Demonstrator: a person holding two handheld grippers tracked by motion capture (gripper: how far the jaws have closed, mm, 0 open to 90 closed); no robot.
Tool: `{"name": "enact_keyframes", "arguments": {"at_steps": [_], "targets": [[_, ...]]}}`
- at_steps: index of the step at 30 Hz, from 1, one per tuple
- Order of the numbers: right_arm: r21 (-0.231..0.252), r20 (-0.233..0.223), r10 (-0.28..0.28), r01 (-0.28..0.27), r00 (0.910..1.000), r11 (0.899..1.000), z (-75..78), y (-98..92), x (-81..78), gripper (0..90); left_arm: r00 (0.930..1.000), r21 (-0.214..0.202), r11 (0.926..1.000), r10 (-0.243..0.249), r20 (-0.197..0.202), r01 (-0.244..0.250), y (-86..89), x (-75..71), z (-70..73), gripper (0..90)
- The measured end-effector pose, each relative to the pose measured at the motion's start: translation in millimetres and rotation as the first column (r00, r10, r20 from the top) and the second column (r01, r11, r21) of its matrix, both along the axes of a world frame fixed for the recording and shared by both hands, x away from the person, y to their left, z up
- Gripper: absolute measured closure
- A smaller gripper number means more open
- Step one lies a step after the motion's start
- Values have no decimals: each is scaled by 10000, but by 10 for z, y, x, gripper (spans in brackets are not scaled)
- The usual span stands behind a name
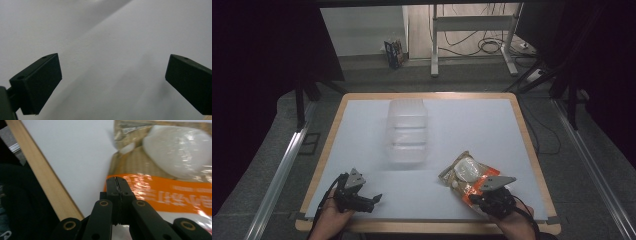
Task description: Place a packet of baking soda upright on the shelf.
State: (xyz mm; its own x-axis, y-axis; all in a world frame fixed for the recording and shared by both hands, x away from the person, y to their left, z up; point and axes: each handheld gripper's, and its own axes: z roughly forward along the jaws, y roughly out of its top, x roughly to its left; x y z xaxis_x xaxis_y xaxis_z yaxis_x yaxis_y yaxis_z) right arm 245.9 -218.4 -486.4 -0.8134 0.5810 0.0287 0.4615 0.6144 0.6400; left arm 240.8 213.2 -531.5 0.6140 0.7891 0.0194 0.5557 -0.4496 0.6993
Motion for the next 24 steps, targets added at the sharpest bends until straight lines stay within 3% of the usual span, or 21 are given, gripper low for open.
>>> {"name": "enact_keyframes", "arguments": {"at_steps": [9, 13, 24], "targets": [[-131, -381, 666, -671, 9971, 9977, -110, 170, -45, 887, 10000, 85, 10000, -51, 4, 51, -11, -2, -3, 8], [-522, -476, 804, -829, 9956, 9952, -171, 212, -53, 887, 10000, 131, 9999, -76, -7, 76, -12, -2, -3, 8], [-1178, -428, 536, -583, 9976, 9913, -211, 145, -28, 887, 10000, 181, 9998, -96, -6, 96, -17, -3, -3, 9]]}}
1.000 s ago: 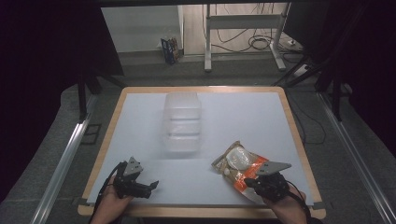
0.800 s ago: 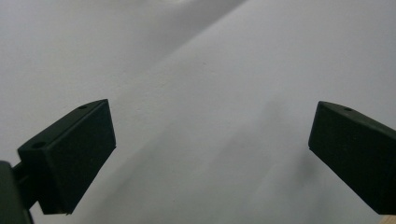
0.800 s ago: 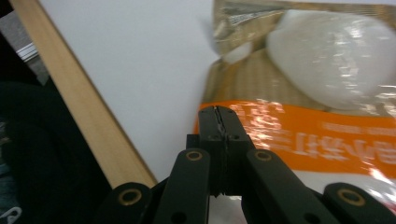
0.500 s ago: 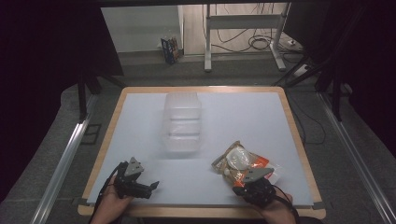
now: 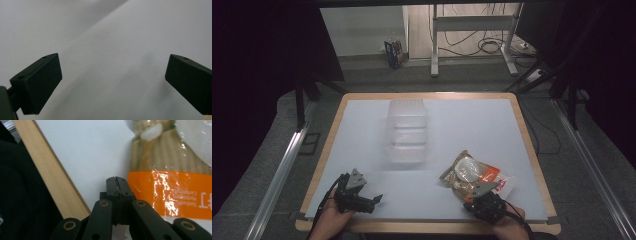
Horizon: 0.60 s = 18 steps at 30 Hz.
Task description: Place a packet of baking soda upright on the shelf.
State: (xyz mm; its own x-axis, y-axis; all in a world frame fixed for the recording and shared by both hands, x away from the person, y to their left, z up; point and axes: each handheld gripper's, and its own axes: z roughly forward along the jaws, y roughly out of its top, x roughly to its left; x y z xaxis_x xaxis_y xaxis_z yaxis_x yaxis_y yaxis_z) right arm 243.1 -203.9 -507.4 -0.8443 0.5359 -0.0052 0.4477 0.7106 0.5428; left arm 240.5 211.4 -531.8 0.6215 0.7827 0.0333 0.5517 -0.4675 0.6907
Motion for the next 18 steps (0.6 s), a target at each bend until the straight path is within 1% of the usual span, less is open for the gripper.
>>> {"name": "enact_keyframes", "arguments": {"at_steps": [3, 7, 11, 18], "targets": [[-88, 131, -198, 199, 9997, 9998, 7, -57, 27, 887, 10000, -4, 10000, -7, -4, 7, 1, 1, 0, 9], [-155, 118, -508, 510, 9986, 9986, 4, -132, 63, 887, 10000, -8, 10000, -13, -6, 13, 3, 1, 0, 9], [-256, 124, -689, 692, 9975, 9973, -2, -198, 102, 887, 10000, -1, 10000, -33, -7, 33, 0, 0, 0, 9], [-317, 327, -892, 902, 9955, 9954, -1, -306, 166, 887, 10000, 74, 9999, -78, -2, 78, -6, 0, -1, 10]]}}
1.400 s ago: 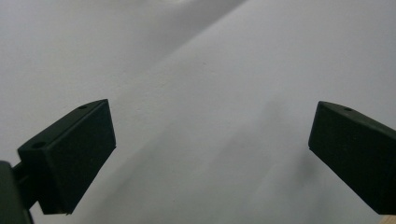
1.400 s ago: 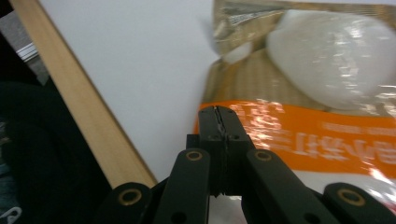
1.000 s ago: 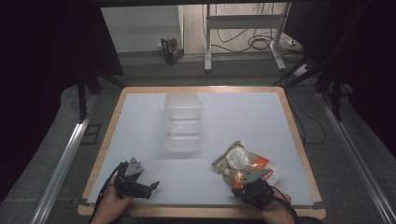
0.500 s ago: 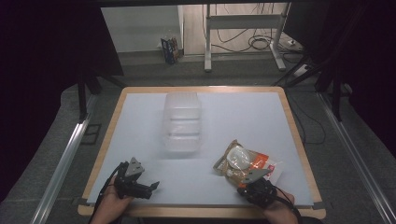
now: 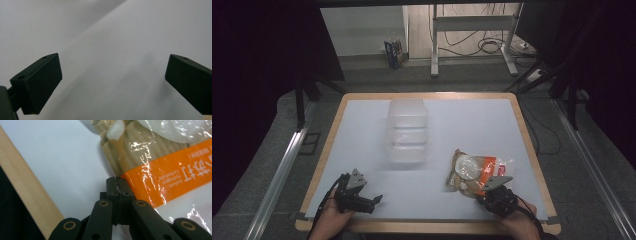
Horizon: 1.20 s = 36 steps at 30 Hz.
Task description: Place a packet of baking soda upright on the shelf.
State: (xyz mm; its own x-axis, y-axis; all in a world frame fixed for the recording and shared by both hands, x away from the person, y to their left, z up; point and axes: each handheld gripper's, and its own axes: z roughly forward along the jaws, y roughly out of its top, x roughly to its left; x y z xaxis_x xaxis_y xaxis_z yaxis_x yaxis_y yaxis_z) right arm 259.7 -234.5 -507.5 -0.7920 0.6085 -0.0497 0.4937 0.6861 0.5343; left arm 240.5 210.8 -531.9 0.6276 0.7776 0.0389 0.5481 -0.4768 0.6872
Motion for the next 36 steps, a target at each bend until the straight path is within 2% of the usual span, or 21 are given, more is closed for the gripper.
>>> {"name": "enact_keyframes", "arguments": {"at_steps": [10, 20, 23, 33, 36], "targets": [[-300, 417, -375, 387, 9984, 9988, 6, -144, 116, 888, 10000, 95, 9999, -31, -18, 31, -9, 2, -2, 11], [-67, 441, -982, 986, 9942, 9951, 1, -264, 279, 888, 10000, 153, 9999, 19, -46, -19, -23, 7, -7, 11], [68, 422, -1074, 1073, 9933, 9942, -3, -293, 325, 888, 10000, 234, 9997, 6, -64, -4, -30, 9, -9, 11], [22, 571, -1235, 1236, 9907, 9923, -4, -322, 534, 886, 10000, 240, 9997, 20, 7, -20, -35, 4, -9, 11], [48, 590, -1287, 1286, 9899, 9917, -2, -320, 530, 882, 10000, 300, 9995, -19, 59, 17, -36, -3, -5, 11]]}}
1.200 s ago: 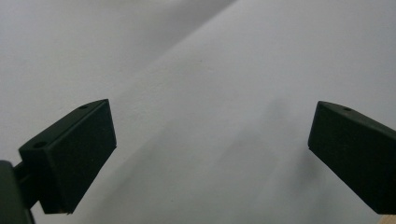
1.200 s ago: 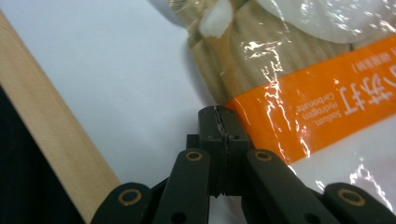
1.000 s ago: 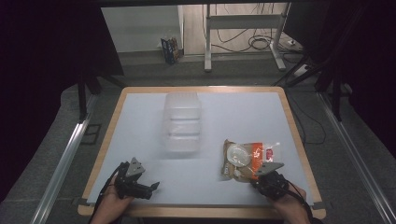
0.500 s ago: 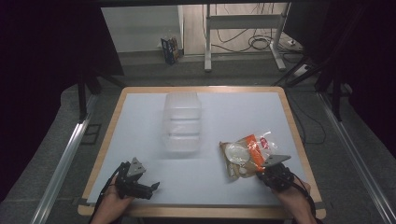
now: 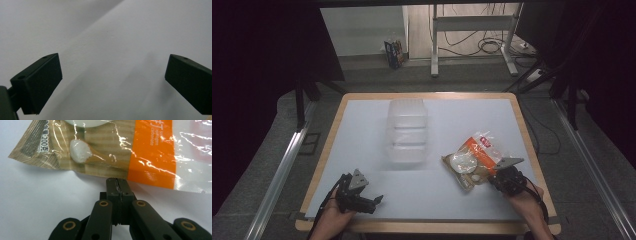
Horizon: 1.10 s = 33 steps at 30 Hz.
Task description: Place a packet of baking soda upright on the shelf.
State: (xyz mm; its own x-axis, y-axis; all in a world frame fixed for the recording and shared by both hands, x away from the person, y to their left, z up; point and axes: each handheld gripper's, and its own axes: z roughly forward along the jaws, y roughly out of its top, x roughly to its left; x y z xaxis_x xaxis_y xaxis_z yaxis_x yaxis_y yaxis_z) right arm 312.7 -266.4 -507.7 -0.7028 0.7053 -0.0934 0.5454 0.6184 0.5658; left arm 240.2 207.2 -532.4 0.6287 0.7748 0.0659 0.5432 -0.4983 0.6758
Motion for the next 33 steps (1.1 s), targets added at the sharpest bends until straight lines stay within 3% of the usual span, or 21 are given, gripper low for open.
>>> {"name": "enact_keyframes", "arguments": {"at_steps": [6, 14, 20, 25, 33], "targets": [[307, -98, 203, -200, 9997, 9993, 73, -19, -88, 761, 9999, 117, 9999, -78, 69, 77, -5, -9, 2, 11], [1171, -275, -603, 631, 9978, 9911, 168, -241, -155, 567, 9999, 140, 9998, -106, 80, 105, -8, -10, 2, 11], [1771, -266, -1294, 1320, 9912, 9753, 202, -393, -90, 444, 9999, 132, 9999, -102, 68, 101, -8, -8, 0, 11], [1873, -127, -1709, 1702, 9852, 9674, 192, -498, 22, 332, 9999, 152, 9998, -92, 64, 91, -18, -8, -3, 11], [2340, 104, -1885, 1808, 9820, 9553, 215, -575, 181, 251, 10000, 214, 9997, -79, 36, 78, -25, -4, -7, 11]]}}
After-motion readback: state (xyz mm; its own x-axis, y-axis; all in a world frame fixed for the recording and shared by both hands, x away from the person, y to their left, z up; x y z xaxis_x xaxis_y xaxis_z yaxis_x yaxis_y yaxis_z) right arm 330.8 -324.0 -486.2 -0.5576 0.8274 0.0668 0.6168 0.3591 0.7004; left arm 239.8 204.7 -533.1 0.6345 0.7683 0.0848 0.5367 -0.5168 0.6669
